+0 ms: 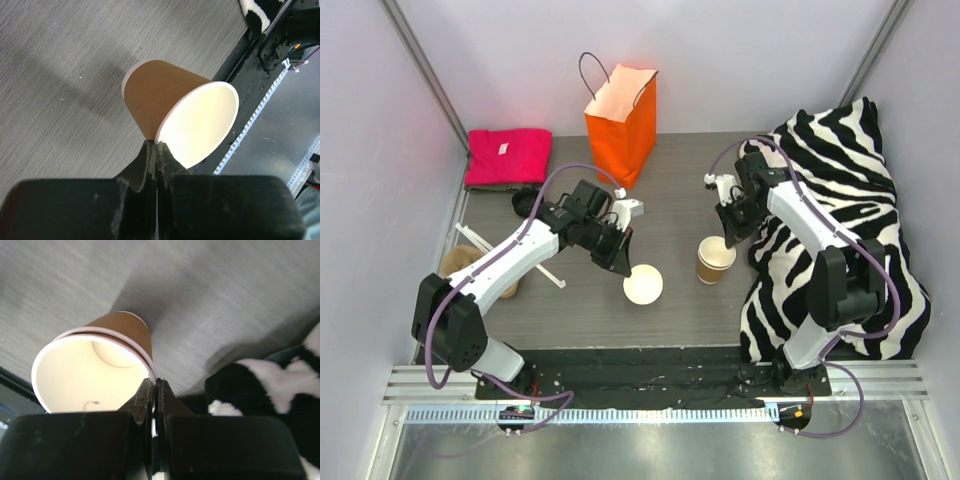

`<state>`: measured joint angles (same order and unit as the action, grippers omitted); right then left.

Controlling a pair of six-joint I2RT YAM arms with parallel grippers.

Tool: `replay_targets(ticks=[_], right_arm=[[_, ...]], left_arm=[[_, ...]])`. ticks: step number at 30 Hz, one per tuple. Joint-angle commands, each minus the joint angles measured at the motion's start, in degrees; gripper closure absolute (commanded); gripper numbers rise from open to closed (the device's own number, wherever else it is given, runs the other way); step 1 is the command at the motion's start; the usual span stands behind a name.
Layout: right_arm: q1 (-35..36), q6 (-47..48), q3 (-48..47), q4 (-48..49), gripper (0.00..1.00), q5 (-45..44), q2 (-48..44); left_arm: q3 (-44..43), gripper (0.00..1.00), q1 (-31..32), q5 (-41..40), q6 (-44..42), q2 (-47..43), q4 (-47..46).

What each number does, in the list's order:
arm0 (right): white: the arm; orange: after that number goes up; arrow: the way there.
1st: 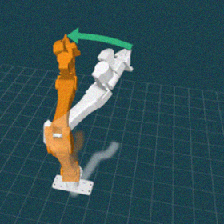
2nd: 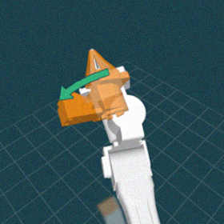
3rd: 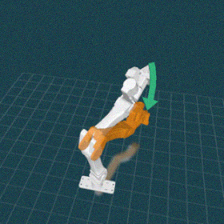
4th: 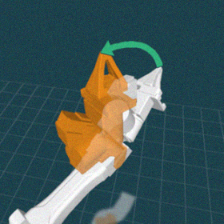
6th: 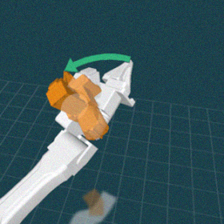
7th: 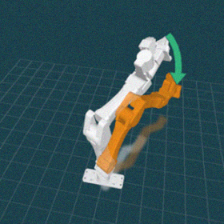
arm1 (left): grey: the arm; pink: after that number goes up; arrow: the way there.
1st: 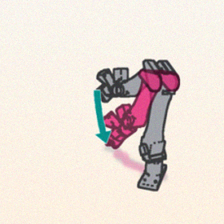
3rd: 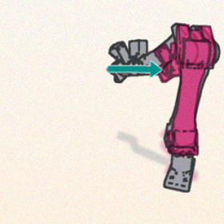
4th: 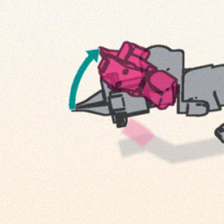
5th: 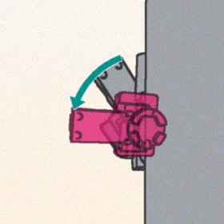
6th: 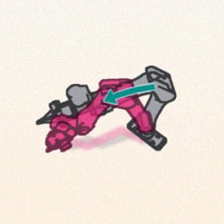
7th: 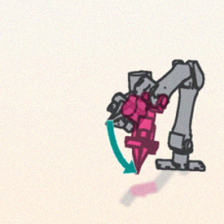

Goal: Pack the takeout coffee

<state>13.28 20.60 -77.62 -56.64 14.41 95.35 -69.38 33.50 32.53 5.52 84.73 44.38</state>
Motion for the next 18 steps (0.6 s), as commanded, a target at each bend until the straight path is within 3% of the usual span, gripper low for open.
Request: replay_targets(ticks=[1,14,18], right_arm=[[0.3,0.8,-7.6,1.3,0.99,-2.2,2.4],[-5.9,-1.1,-42.0,-1.3,0.99,-5.6,25.9],[-6.4,-1.3,-47.5,-3.4,0.99,-5.5,29.7]], left_arm=[[0.4,1.0,0.0,-0.4,-0.7,0.5,-1.9],[-4.0,1.0,0.0,-6.0,-2.2,7.6,0.3],[-8.9,1.0,0.0,-7.7,-1.7,10.8,4.7]])
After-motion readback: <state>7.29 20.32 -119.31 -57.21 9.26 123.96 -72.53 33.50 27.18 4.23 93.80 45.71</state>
